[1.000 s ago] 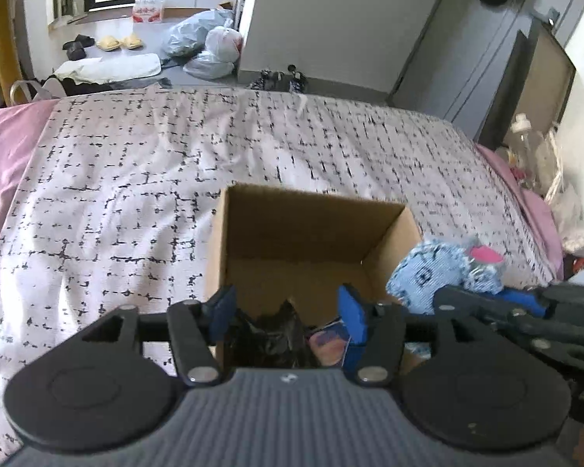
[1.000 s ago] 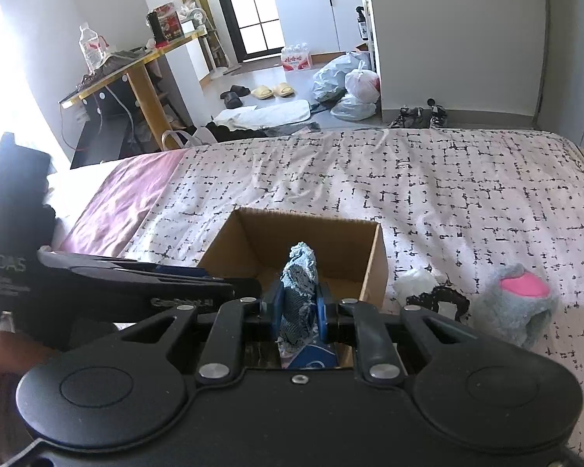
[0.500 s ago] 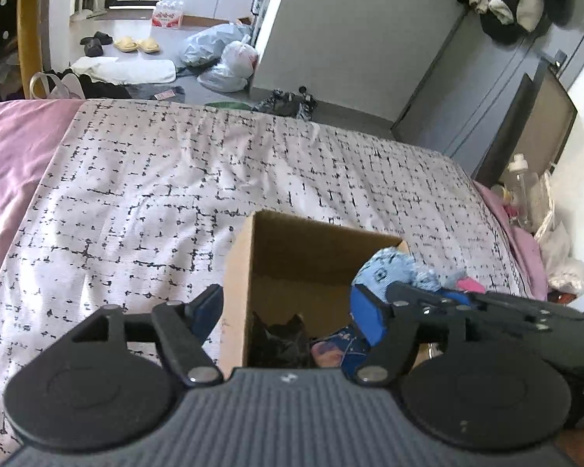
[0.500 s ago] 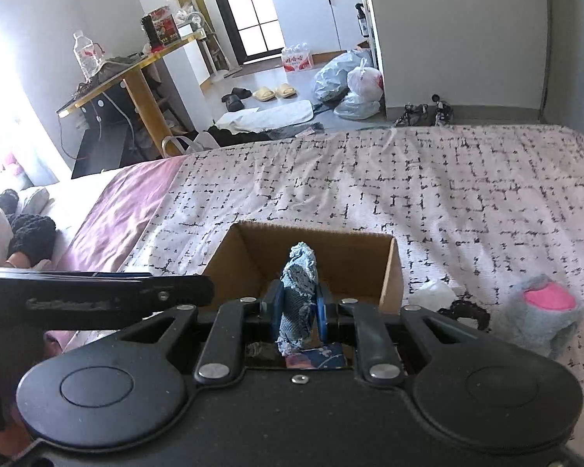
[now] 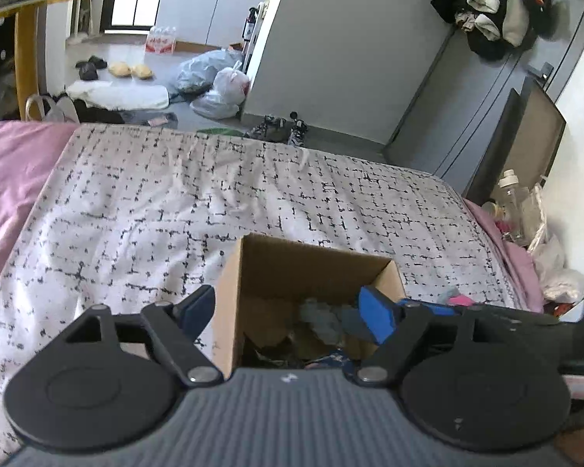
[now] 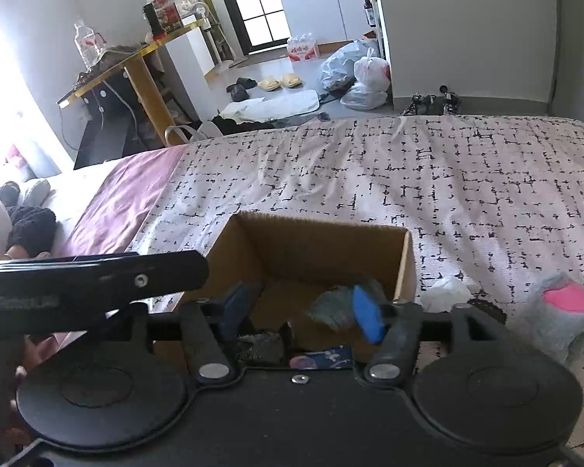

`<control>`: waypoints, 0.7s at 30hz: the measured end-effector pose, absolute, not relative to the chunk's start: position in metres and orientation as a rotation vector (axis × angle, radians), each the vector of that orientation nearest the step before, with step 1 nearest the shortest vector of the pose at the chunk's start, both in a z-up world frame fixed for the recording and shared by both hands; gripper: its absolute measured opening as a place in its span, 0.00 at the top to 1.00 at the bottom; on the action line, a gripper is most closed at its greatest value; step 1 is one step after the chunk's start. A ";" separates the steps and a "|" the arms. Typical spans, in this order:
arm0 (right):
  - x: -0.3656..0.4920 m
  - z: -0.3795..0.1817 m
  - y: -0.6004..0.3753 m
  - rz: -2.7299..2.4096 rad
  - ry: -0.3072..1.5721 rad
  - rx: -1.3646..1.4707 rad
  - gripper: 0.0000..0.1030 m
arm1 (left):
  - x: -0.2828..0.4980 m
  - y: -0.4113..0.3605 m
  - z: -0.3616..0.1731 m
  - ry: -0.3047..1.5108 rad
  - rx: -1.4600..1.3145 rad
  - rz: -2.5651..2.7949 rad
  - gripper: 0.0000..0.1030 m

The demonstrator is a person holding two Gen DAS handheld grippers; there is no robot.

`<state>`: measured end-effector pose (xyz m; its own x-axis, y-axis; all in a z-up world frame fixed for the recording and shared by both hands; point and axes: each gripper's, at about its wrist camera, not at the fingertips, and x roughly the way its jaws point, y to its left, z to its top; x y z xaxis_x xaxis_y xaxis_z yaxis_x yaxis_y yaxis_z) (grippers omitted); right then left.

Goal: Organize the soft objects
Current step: 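Open the left tool releasing the black item while the right tool releases the grey cloth into the box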

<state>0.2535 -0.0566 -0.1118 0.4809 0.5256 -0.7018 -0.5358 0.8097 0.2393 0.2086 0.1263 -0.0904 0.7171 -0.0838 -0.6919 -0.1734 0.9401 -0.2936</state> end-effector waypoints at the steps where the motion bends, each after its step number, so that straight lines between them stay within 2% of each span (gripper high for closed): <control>1: 0.251 -0.109 -0.061 0.650 0.852 -0.004 0.34 | 0.209 0.125 -0.090 0.768 -0.348 0.052 0.22; 5: 0.241 -0.101 -0.078 0.648 0.838 0.013 0.24 | 0.209 0.120 -0.089 0.754 -0.339 0.083 0.22; 7: 0.234 -0.096 -0.089 0.643 0.825 0.023 0.15 | 0.209 0.118 -0.087 0.745 -0.354 0.070 0.18; 12: 0.223 -0.090 -0.117 0.615 0.813 0.039 0.08 | 0.208 0.105 -0.082 0.752 -0.352 0.056 0.16; 21: 0.216 -0.092 -0.165 0.557 0.788 0.090 0.05 | 0.206 0.077 -0.076 0.794 -0.326 0.042 0.16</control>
